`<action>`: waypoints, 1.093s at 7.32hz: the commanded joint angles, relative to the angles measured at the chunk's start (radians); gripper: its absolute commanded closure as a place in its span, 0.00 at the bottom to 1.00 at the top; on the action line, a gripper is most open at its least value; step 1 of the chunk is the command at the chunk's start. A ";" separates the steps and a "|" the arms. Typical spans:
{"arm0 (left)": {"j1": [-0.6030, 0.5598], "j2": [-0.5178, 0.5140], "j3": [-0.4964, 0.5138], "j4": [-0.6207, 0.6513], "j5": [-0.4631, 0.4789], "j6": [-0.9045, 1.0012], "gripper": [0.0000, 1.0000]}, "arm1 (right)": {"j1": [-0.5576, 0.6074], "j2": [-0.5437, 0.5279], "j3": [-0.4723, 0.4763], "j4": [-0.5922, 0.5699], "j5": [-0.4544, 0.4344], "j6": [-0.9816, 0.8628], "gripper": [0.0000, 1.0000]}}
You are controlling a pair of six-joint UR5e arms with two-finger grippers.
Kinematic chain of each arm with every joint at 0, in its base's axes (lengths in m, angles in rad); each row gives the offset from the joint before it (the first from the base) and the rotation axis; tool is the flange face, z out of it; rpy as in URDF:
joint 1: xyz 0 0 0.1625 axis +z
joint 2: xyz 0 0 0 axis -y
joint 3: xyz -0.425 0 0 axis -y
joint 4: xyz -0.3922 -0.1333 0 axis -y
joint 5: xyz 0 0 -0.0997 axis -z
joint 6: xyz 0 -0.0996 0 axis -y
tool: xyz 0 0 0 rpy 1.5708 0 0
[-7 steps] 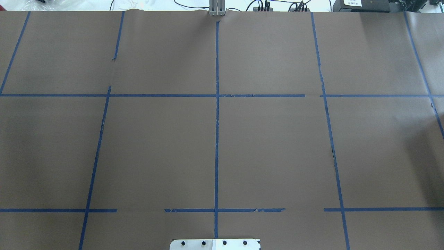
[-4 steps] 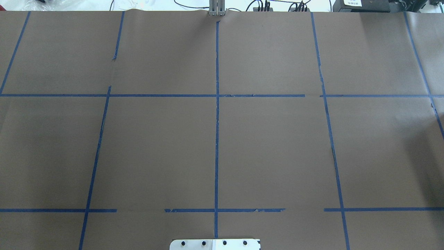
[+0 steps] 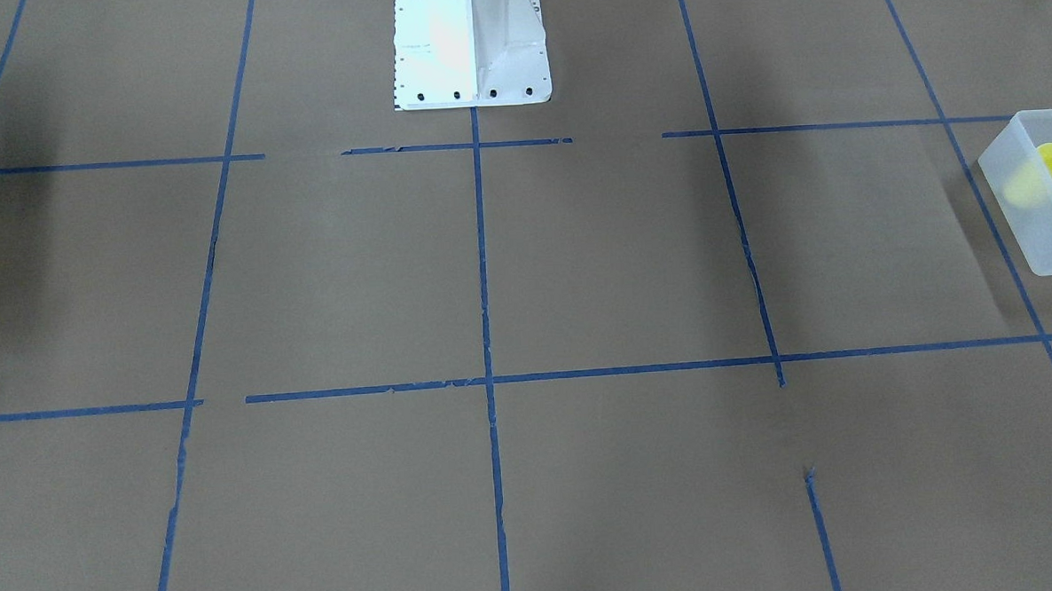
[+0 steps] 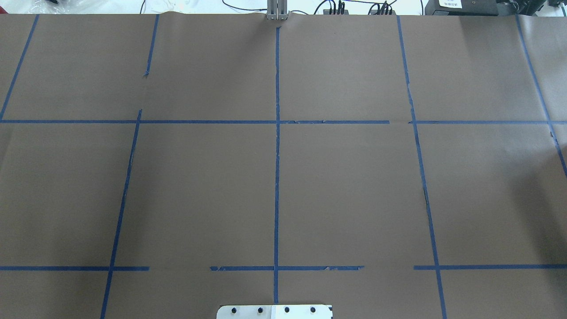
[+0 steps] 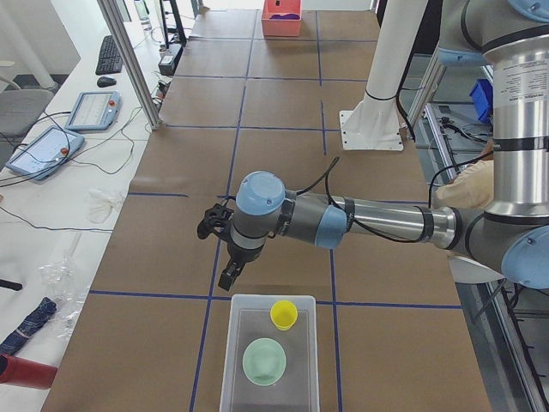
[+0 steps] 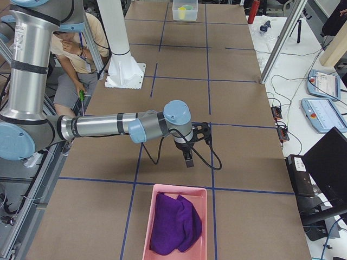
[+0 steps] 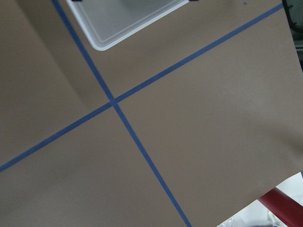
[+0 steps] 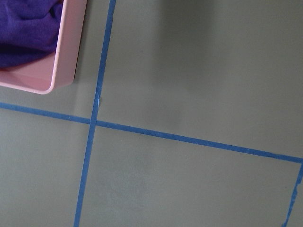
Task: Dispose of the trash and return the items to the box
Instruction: 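Release the pale green bowl in the clear box and raise the left gripper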
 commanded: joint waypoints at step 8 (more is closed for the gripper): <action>0.007 -0.017 0.010 0.214 -0.008 -0.042 0.00 | -0.003 -0.013 0.026 -0.182 -0.003 -0.017 0.00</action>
